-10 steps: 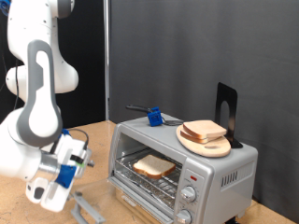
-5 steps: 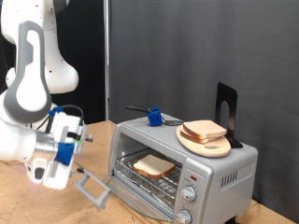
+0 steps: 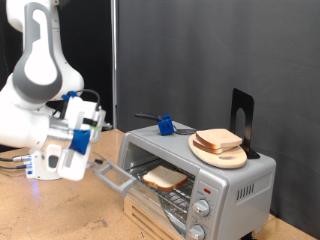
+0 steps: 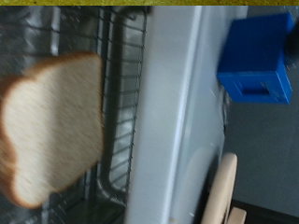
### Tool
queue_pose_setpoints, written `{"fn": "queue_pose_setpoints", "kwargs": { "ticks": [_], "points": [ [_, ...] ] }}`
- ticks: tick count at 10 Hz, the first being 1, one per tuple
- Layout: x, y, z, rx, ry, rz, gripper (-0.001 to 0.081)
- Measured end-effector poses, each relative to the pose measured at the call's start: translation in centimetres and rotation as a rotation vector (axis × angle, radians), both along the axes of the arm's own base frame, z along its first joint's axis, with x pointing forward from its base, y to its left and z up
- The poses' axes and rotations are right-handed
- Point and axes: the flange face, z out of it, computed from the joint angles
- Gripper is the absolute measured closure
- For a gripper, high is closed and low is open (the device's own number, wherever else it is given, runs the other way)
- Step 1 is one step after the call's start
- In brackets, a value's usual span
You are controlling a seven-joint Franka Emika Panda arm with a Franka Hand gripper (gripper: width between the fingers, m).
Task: Make a piece of toast with the oven
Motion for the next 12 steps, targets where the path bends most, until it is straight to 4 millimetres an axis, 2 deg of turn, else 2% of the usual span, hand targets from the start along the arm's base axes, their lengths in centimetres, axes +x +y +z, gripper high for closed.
{"fn": "queue_pose_setpoints", "kwargs": {
  "ticks": [2,7,10,12],
  "points": [
    [0.6,1.8,0.8,-0.032,-0.010,-0.010,-0.0002],
    [0.9,4.5,0.5,-0.046,-0.015,0.006,-0.0002],
    [0.2,6.1,1.2,-0.021,-0.020,0.043,-0.0002],
    [-0.8,6.3,1.7,-0.020,-0.002,0.065,-0.0002]
  ]
}}
